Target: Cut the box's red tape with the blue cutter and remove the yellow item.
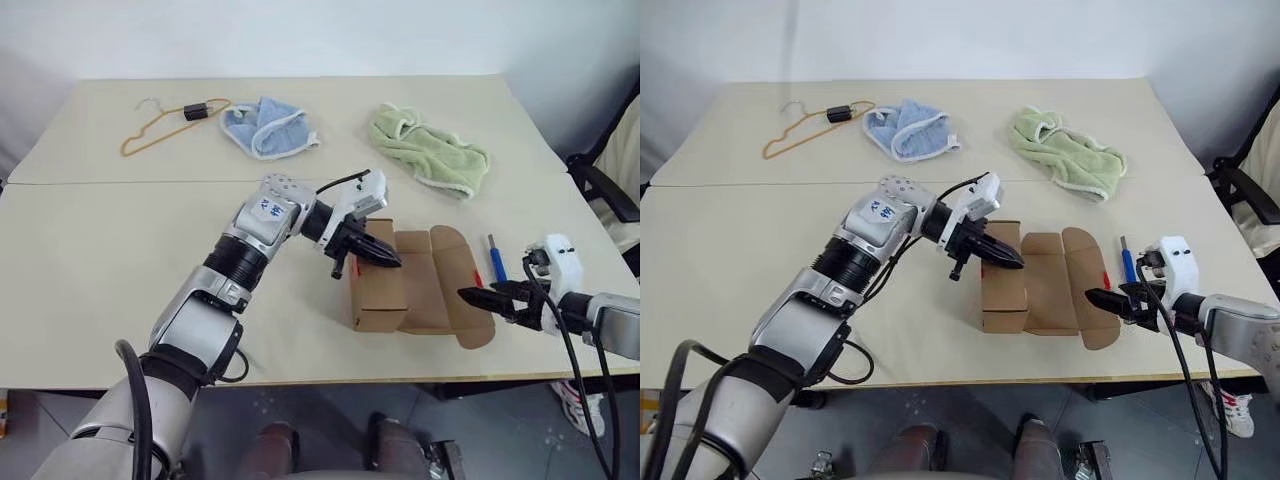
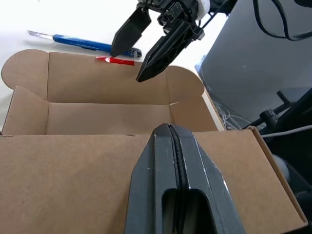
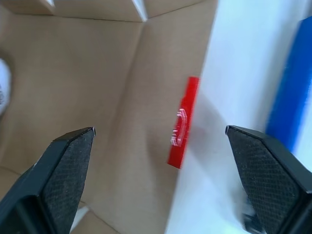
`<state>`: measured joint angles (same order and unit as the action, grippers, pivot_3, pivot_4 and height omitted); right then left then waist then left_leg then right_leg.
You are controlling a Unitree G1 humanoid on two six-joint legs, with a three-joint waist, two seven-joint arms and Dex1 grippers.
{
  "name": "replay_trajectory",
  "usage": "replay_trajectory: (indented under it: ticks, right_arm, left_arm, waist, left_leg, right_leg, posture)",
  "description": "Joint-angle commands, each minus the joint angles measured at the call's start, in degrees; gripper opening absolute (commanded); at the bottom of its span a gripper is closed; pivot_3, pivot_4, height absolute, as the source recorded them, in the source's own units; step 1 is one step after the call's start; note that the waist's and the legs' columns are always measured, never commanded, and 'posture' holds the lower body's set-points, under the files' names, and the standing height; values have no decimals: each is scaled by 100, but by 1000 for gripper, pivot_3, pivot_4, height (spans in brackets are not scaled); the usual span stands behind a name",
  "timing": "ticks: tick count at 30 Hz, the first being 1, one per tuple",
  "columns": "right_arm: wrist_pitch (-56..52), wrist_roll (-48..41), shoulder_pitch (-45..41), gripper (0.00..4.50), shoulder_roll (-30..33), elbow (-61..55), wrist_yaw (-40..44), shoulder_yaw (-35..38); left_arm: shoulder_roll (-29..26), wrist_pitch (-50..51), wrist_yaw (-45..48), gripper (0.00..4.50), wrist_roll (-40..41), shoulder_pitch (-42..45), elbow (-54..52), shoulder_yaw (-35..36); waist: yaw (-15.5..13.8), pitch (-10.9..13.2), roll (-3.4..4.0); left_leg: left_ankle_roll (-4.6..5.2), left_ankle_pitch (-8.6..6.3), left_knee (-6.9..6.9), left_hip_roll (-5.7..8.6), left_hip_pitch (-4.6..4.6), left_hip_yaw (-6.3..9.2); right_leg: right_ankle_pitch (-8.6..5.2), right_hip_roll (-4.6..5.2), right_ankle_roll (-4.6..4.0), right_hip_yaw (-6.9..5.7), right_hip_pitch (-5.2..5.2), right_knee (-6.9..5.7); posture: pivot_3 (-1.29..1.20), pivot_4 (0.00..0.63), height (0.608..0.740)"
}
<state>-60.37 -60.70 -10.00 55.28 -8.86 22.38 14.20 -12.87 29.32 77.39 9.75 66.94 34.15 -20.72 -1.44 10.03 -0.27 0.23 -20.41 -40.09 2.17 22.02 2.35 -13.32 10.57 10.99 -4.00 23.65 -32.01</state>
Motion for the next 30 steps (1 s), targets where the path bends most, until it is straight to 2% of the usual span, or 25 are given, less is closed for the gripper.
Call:
replay_trajectory:
  ticks: [1,6,8,14,20,21,26,30]
  right_arm:
    - [-85,-45,-135,4477,-154,-127,343,115]
    - [-346,91,-234,4477,-255,-73,631,-73]
    - [-357,175,-287,4106,-351,9,695,-92]
    - [-543,297,-463,2301,-458,68,764,87]
    - [-1276,141,-778,195,-422,-396,-4,484]
    - [-1437,50,-850,31,-444,-518,-177,572]
    - [-2366,-545,-1377,31,-638,-1258,-1118,953]
    - [-2990,-935,-1835,31,-1058,-1481,-1902,1228]
  left_arm:
    - [-280,100,-3,0,-191,-180,-161,-55]
    - [-507,271,-80,0,-194,-386,-392,-56]
    - [-576,379,-145,0,-195,-489,-517,-36]
    - [-670,559,-241,0,-199,-715,-794,-18]
    - [-731,634,-345,0,-215,-932,-987,-62]
    - [-751,660,-353,0,-209,-970,-1041,-61]
    - [-851,768,-437,0,-193,-1150,-1237,-39]
    - [-895,819,-524,0,-179,-1251,-1347,0]
  waist:
    - [15,-1,1]
    - [8,-2,3]
    - [7,-2,3]
    - [11,-2,4]
    - [6,-6,9]
    - [3,-6,10]
    - [-4,-8,12]
    - [-3,-9,13]
  left_leg:
    - [-2,1,0,-1,-2,0]
    - [-5,3,0,-1,-23,0]
    - [-5,2,2,-2,-43,0]
    - [-6,3,2,-1,-61,-7]
    - [-8,3,3,-2,-71,-13]
    - [-8,3,3,-2,-71,-13]
    - [-10,2,2,-2,-73,-11]
    - [-13,3,2,-5,-75,-11]
  right_leg:
    - [0,-1,0,0,0,-1]
    - [2,0,-3,5,-19,-6]
    - [2,-1,-3,8,-36,-7]
    - [2,0,-3,22,-42,-17]
    - [1,0,-6,30,-43,-28]
    - [1,0,-6,31,-42,-28]
    - [1,0,-7,32,-43,-29]
    - [1,-1,-11,32,-44,-31]
  posture:
    - [0,150,740]
    - [0,150,740]
    - [0,150,740]
    - [0,150,740]
    - [0,150,740]
    - [0,150,740]
    - [0,150,740]
    - [0,150,740]
